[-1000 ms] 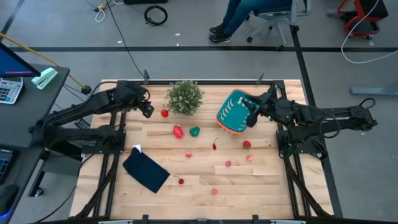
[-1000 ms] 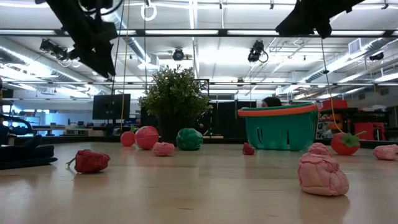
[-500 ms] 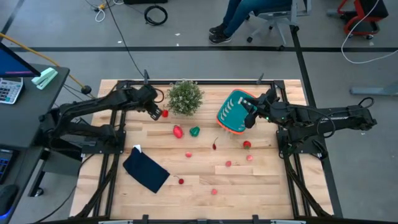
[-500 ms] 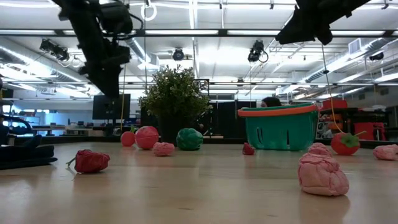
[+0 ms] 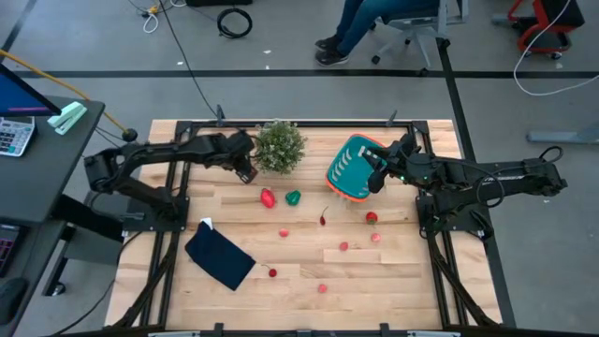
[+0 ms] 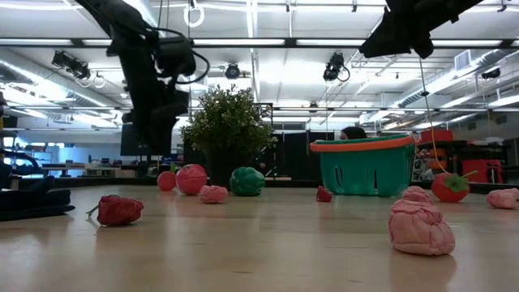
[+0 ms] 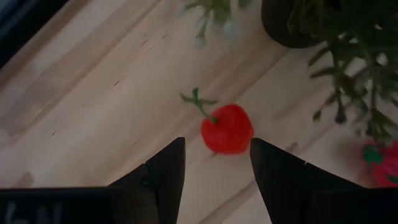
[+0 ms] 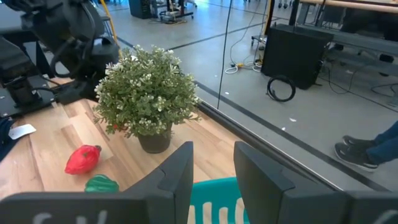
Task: Pick and placing Produce into tupperware
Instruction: Put the red dragon fruit into the basket
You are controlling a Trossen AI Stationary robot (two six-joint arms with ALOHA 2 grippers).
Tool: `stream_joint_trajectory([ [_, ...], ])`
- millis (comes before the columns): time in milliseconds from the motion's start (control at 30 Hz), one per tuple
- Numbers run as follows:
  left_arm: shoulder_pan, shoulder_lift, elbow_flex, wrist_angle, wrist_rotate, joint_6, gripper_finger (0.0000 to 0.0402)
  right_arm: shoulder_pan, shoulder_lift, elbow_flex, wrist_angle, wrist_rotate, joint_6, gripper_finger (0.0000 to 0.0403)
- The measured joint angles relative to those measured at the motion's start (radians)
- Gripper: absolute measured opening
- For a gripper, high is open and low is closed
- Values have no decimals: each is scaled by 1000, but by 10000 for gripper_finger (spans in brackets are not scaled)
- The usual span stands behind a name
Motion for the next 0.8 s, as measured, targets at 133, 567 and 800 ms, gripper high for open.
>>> stream_joint_trajectory([
  [133, 0, 48, 0, 43, 0, 23, 187, 0, 0, 0, 0, 0, 0, 124],
  [567, 52, 113, 0, 59, -41, 43, 182, 0, 0, 0, 0, 1, -3, 124],
  [800, 94, 114, 0, 79, -42, 54, 179, 0, 0, 0, 0, 1, -8, 124],
])
